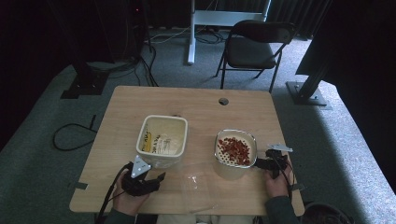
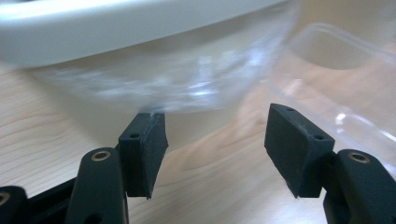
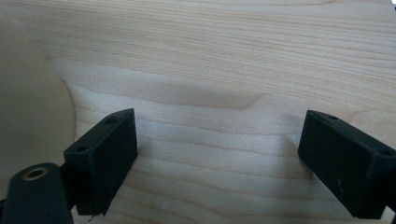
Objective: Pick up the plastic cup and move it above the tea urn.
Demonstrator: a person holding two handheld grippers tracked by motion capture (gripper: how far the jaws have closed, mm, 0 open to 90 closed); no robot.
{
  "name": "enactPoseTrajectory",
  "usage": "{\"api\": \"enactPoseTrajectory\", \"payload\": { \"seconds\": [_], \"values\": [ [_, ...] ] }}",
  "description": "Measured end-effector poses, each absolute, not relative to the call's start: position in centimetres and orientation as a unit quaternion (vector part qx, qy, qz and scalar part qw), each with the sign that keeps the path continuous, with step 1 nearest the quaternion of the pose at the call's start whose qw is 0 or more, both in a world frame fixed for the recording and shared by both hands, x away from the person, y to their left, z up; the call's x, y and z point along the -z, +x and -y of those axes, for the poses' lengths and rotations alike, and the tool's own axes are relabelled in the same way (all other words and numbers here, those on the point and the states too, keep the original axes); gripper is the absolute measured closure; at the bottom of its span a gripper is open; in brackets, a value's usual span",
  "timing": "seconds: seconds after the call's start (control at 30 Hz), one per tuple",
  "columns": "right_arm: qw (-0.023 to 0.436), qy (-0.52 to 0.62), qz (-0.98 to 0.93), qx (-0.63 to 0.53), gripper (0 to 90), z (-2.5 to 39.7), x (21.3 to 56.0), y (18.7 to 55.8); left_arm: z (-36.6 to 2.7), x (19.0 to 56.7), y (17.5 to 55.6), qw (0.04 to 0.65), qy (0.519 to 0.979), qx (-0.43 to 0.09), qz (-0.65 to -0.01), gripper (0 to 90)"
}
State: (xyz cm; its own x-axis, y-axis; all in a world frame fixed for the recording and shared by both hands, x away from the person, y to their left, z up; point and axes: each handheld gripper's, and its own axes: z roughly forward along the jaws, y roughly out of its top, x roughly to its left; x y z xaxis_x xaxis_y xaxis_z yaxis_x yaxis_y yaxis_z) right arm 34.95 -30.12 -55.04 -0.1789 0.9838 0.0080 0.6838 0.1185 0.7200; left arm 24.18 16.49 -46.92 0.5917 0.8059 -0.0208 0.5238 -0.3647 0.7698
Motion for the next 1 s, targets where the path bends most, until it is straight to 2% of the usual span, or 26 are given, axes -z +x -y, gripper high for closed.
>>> {"api": "enactPoseTrajectory", "payload": {
  "seconds": [0.3,0.63,0.73,0.93,1.0],
  "values": [
    [0.248,0.591,-0.705,-0.303,11.1,30.1,55.0,34.9,-13.6,47.6,23.7,0.394,0.823,-0.133,-0.387,42.0],
    [0.248,0.591,-0.705,-0.303,11.1,30.0,55.0,34.9,-10.6,49.2,24.2,0.354,0.851,-0.112,-0.371,40.8],
    [0.248,0.591,-0.705,-0.303,11.1,30.0,55.0,34.9,-10.3,49.4,24.2,0.352,0.855,-0.109,-0.365,47.6],
    [0.248,0.591,-0.705,-0.303,11.1,30.0,55.0,34.8,-10.3,49.1,24.6,0.340,0.859,-0.123,-0.363,70.2],
    [0.248,0.591,-0.705,-0.303,11.1,30.0,55.0,34.8,-10.2,49.1,24.8,0.331,0.862,-0.134,-0.359,73.1]
  ]
}}
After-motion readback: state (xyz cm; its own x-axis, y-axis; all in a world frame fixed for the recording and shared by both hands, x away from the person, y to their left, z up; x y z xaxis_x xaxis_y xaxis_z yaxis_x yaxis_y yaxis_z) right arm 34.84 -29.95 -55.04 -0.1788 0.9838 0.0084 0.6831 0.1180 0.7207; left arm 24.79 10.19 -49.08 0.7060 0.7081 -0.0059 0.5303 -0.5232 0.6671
